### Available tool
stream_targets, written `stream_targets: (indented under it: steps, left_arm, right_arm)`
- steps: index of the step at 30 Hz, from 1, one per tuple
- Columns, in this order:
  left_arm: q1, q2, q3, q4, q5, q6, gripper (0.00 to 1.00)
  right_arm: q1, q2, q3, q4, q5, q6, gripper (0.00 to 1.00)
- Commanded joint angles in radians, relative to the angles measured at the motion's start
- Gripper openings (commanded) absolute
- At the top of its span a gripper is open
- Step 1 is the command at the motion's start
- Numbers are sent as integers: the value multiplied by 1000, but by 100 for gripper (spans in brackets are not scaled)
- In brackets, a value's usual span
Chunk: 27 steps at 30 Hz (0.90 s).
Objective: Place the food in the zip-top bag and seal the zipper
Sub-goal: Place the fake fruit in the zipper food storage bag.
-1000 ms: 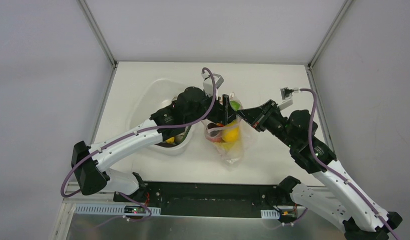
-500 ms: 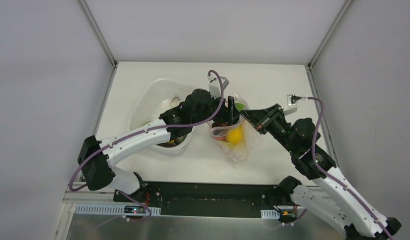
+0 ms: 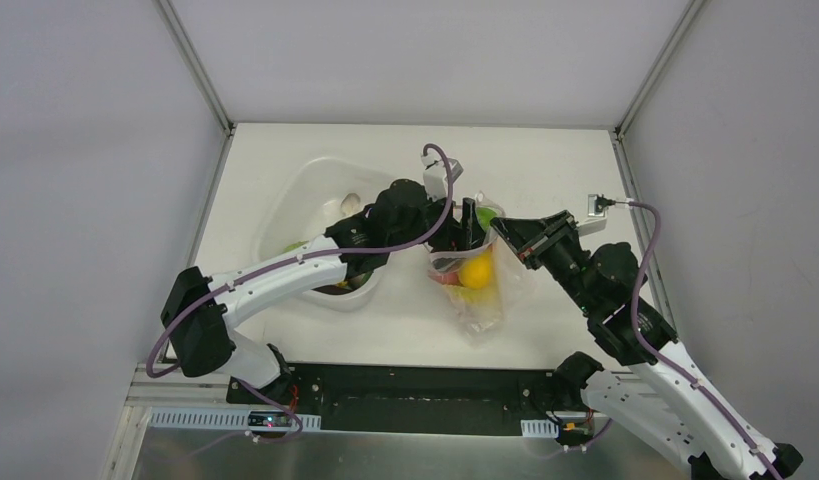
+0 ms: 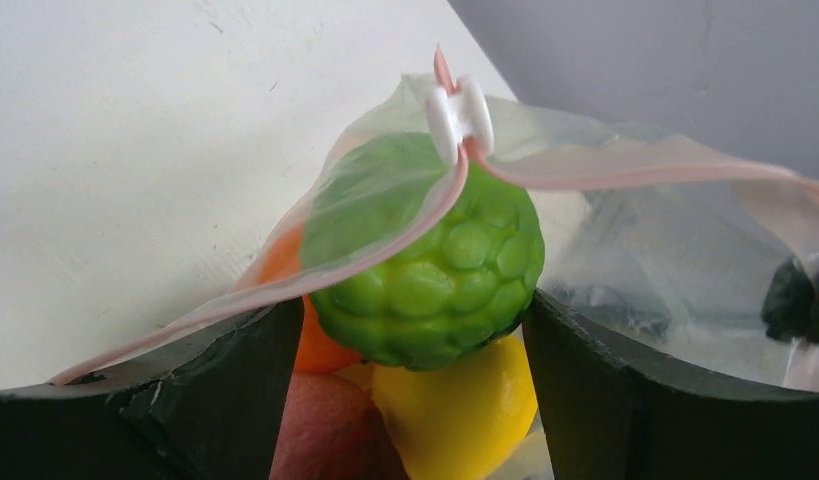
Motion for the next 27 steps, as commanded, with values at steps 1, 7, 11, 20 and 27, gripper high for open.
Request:
stream_targets:
  steps: [1, 7, 11, 20, 27]
  left_arm:
    - [-11, -75, 39, -81, 9, 71, 81]
    - [-10, -84, 37, -93, 17, 70, 67]
    - [-11, -64, 59, -59, 21, 63, 53]
    - [-32, 32, 144, -21, 58, 60, 51]
    - [-39, 82, 139, -40, 82, 60, 51]
  right_arm:
    - [-9, -15, 23, 79, 48, -12, 6]
    - [-11, -7, 24, 79, 39, -12, 7]
    - [-14, -4, 25, 79, 27, -12, 6]
    - [-17, 14, 33, 79, -6, -13, 6]
    - [-20, 2, 26, 79, 16, -14, 6]
